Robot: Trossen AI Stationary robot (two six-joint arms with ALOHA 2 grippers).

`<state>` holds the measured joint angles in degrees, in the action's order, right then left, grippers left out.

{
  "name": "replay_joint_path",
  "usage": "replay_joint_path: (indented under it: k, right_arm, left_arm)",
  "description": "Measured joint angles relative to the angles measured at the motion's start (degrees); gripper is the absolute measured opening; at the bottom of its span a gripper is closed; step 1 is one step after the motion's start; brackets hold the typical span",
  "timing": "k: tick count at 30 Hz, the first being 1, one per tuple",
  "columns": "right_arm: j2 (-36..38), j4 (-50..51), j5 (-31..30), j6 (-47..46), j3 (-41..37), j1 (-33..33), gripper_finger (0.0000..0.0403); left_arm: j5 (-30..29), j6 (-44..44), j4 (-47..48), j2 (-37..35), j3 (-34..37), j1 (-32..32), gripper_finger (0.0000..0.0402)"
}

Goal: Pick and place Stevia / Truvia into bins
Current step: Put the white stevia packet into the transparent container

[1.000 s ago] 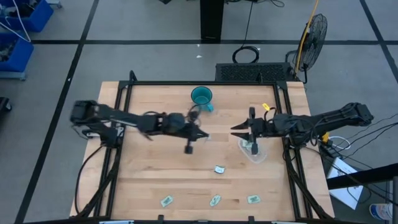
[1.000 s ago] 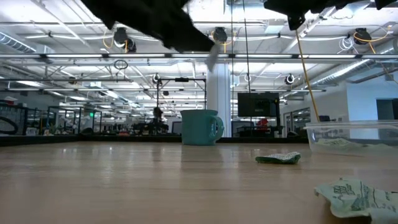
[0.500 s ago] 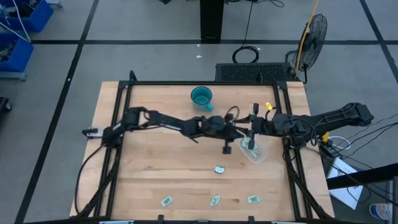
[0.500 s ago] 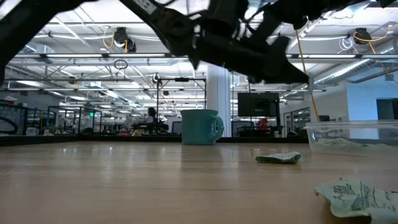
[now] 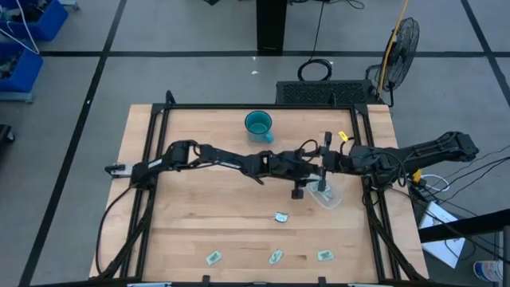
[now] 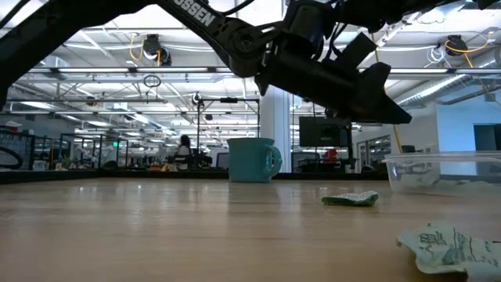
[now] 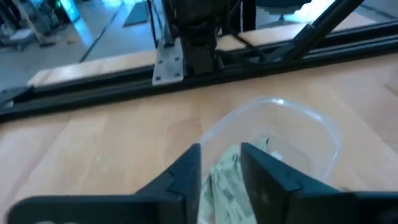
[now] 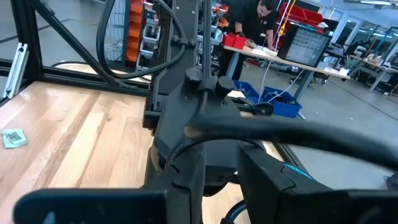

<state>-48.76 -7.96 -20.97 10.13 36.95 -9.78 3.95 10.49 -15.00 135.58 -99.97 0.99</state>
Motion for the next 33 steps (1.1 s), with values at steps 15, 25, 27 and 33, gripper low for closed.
replay_joint_path:
  k: [15,25,27,33]
  right_arm:
    - [0.02,0.7,-0.08,3.47,0.02,-0.06,0.0084]
    - [-3.31,6.15,7.82,-5.21,0.04,-1.99,0.0101]
    - [-5.18,5.96,7.93,-6.77,0.04,-3.68,0.0111]
    - [-10.04,1.44,7.85,-6.32,0.07,-9.83,0.014]
  left_arm:
    - [-6.01,-5.67,54.27,-18.62,0.0,0.3,0.0163]
    - [-29.73,-15.2,79.26,-37.8,0.0,-4.6,0.0163]
    - [-31.02,-17.46,82.08,-42.02,0.0,-5.84,0.0163]
    - [-36.47,-24.84,89.41,-53.03,0.0,-10.08,0.0163]
